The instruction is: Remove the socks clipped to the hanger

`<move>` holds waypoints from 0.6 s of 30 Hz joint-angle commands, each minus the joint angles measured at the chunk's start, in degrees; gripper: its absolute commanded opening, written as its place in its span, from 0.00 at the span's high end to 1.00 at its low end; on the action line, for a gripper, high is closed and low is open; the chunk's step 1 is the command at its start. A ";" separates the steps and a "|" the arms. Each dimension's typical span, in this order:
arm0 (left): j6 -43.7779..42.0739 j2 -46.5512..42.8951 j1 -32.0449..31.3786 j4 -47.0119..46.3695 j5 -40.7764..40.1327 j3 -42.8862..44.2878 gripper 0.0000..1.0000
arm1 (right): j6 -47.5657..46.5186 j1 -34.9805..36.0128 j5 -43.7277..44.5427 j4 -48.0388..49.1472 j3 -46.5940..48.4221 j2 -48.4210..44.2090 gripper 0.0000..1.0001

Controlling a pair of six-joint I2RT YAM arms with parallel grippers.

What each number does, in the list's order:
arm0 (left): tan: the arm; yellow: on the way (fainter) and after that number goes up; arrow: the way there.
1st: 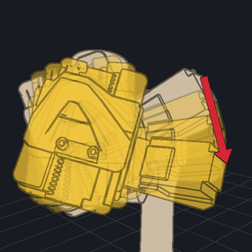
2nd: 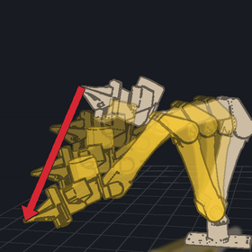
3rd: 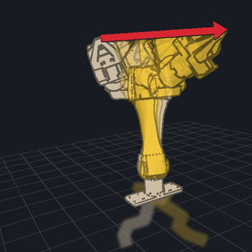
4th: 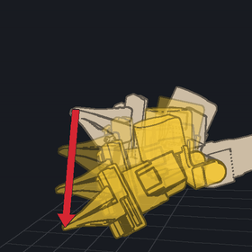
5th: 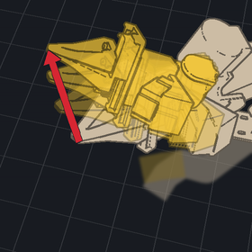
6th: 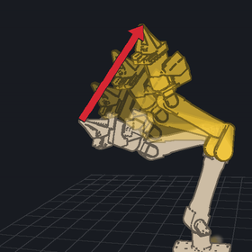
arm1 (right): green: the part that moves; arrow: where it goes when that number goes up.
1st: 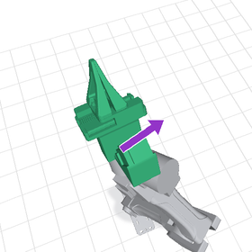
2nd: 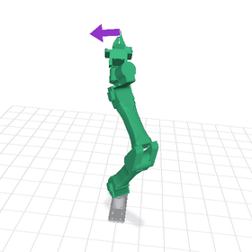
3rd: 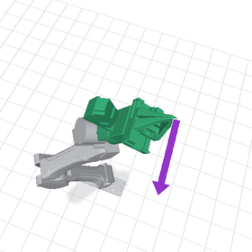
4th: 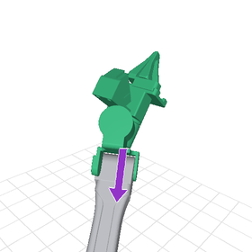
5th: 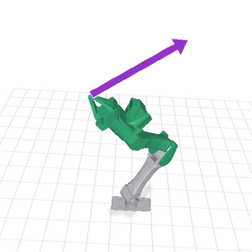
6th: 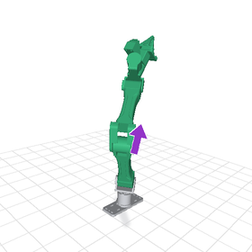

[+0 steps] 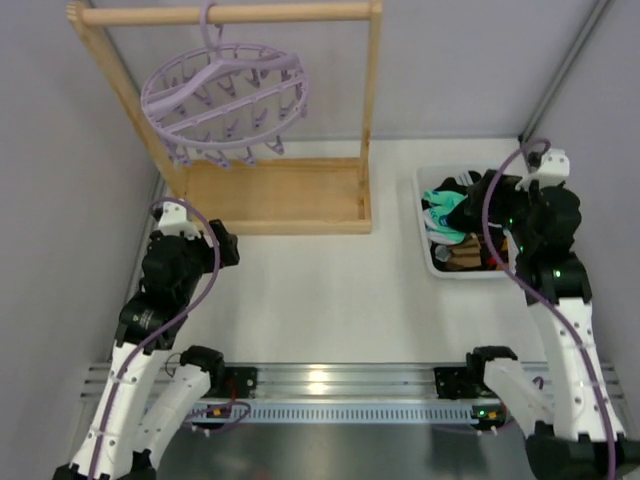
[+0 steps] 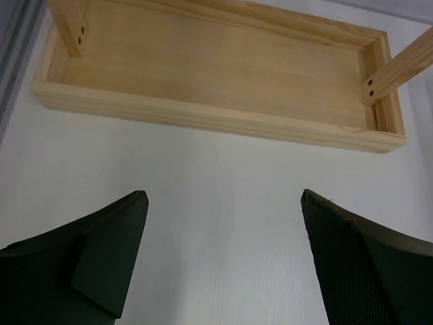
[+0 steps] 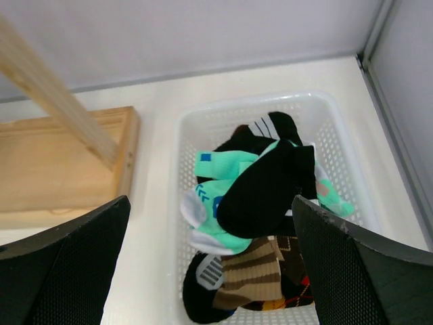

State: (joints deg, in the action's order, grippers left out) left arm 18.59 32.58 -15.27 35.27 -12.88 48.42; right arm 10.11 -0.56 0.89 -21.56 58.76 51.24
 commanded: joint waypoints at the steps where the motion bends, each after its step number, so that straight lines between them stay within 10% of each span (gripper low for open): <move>1: -3.30 2.22 4.09 -5.56 5.40 -0.35 0.02 | -3.86 3.89 2.27 -5.67 -3.38 -9.39 0.00; 5: -1.89 2.75 13.23 -5.91 9.81 -1.49 0.02 | -3.78 6.70 3.60 -9.28 -6.29 -19.92 0.01; 18: -4.61 -9.62 7.36 -6.17 2.87 -7.99 0.02 | -3.61 25.06 25.47 -21.76 -5.41 -28.74 0.01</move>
State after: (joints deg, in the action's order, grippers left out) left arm 15.64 26.70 -6.04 32.53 -7.09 40.66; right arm 7.22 20.75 16.95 -39.31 52.18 24.64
